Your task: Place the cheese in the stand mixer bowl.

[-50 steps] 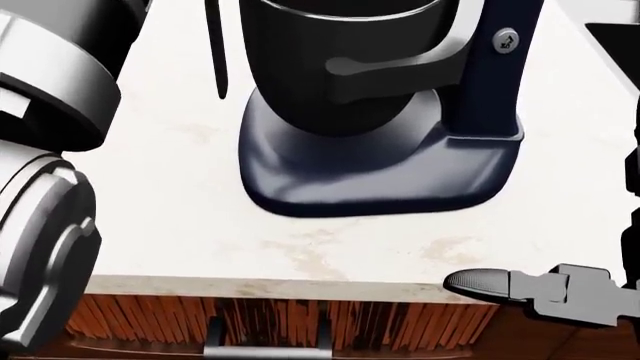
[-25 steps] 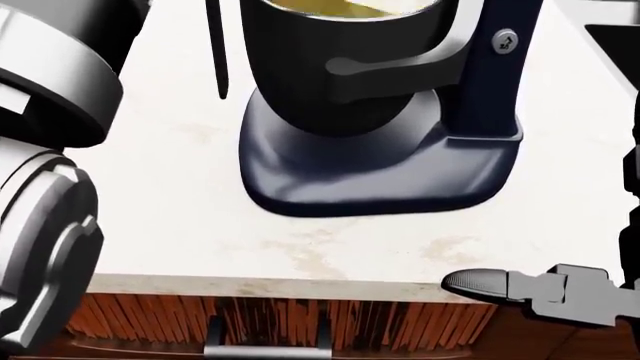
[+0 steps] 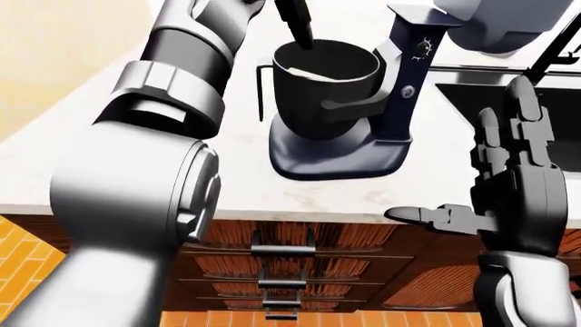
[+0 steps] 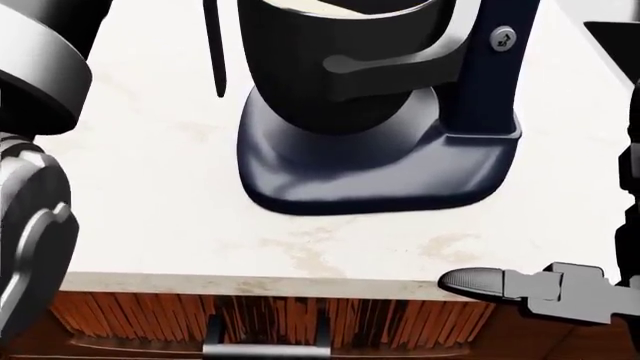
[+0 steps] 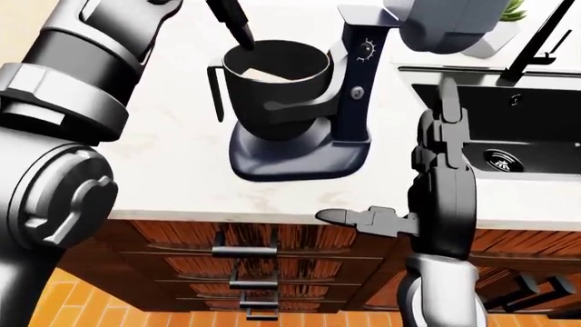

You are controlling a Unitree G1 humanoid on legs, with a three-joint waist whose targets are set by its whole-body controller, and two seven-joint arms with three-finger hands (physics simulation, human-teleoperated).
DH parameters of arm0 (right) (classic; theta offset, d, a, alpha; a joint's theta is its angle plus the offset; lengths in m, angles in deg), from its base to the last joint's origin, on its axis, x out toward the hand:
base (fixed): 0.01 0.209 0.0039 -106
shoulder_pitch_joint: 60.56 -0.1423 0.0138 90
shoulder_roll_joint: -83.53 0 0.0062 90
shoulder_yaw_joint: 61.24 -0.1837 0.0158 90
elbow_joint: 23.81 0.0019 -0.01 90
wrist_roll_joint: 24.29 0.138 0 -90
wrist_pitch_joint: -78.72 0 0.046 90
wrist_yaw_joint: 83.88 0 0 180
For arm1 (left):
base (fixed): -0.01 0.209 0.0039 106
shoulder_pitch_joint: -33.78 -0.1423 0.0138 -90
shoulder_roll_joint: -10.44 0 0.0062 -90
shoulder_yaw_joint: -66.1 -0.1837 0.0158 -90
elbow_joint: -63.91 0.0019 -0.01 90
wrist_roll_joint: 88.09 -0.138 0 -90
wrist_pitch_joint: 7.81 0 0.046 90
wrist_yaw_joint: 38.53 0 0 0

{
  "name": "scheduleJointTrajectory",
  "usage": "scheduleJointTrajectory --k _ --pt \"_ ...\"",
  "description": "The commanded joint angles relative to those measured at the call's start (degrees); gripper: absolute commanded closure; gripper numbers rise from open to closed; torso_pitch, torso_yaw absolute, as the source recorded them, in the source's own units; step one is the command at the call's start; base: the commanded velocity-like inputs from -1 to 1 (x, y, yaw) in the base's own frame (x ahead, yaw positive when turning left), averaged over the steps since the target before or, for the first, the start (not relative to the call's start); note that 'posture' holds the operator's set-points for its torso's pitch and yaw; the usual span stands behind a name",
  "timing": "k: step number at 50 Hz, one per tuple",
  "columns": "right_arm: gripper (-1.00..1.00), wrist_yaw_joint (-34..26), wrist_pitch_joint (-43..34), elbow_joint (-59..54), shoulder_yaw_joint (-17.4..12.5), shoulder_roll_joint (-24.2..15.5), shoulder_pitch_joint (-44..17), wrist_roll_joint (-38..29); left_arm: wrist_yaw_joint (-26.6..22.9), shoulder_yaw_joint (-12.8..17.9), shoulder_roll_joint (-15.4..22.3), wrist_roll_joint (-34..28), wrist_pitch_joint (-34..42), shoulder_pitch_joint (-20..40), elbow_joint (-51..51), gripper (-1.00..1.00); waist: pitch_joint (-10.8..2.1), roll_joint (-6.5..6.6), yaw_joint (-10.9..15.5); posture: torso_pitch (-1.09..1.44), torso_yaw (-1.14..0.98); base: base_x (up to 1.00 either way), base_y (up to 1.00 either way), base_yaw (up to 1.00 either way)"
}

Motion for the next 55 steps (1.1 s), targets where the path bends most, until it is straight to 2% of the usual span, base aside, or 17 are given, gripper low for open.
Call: scheduleJointTrajectory --k 1,19,37,55 --pt "-1.0 0.3 1.6 1.4 0.3 -0.3 -0.9 -0.4 0.8 0.5 0.6 1.2 0.1 2.3 -2.2 -1.0 -1.36 -0.12 0.0 0.0 0.0 0.0 0.0 0.0" --pt "-1.0 0.3 2.3 1.0 0.5 -0.1 -0.6 -0.6 -0.8 1.0 4.0 5.5 0.8 1.6 -3.5 -1.0 -1.33 0.12 0.0 0.0 0.0 0.0 0.0 0.0" --pt "-1.0 0.5 2.3 0.7 1.2 0.1 -0.6 -1.0 0.2 1.4 8.6 5.4 0.7 -0.6 -2.8 -1.0 -1.42 0.47 -0.1 0.0 0.0 0.0 0.0 0.0" --pt "-1.0 0.6 2.7 0.2 1.7 0.2 -0.5 -1.5 0.3 2.3 11.6 5.8 0.5 -4.4 -3.2 -1.0 -1.58 0.77 -0.2 0.0 0.0 0.0 0.0 0.0"
